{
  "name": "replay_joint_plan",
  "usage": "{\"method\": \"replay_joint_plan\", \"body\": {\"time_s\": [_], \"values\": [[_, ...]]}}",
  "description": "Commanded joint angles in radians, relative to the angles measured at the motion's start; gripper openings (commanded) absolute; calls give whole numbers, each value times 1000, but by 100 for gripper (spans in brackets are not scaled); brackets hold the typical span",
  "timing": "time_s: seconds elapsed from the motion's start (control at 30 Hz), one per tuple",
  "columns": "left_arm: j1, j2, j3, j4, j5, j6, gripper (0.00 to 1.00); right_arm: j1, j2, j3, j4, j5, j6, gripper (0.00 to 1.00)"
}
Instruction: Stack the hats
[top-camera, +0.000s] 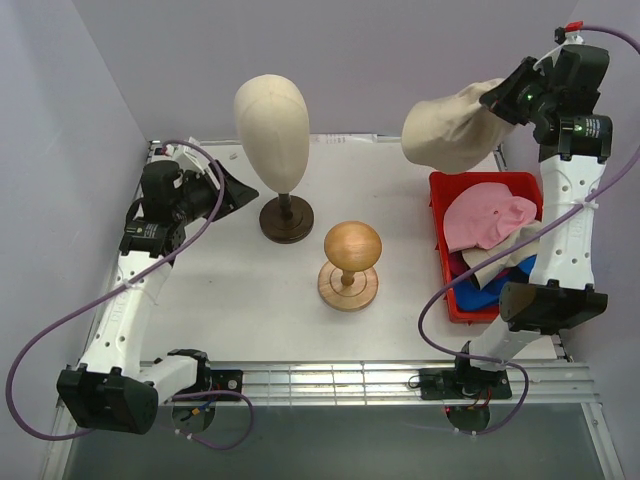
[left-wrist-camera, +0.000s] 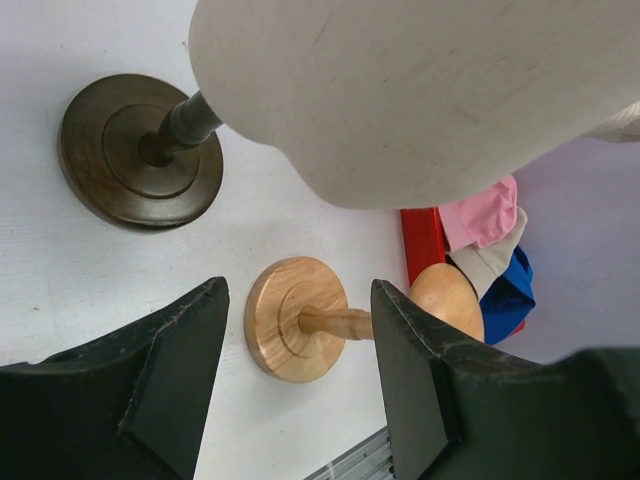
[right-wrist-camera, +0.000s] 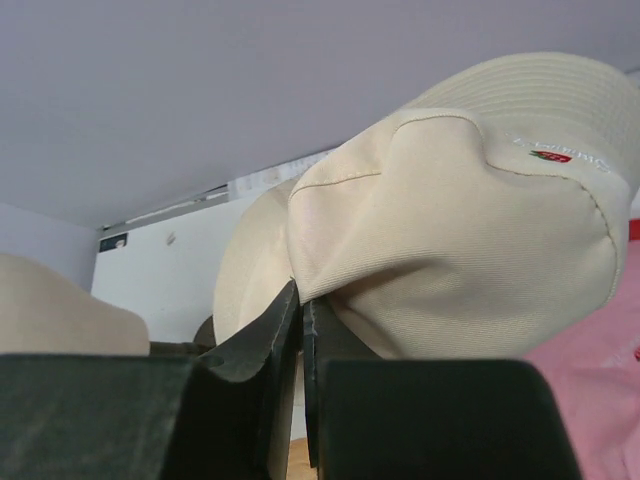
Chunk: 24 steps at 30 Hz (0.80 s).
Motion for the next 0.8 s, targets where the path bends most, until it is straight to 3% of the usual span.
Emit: {"method": "replay_joint_plan", "body": {"time_s": [0.0,0.43,0.77], "values": [[0,3,79,-4,-18,-9,69,34,-32,5,188,-118,47,8],[0,-6,199,35,-40,-88,69,164,-76,7,771,-325,358,8],[0,42,371,98,-43,-119,73,322,-6,63,926,-313,451,8]]}}
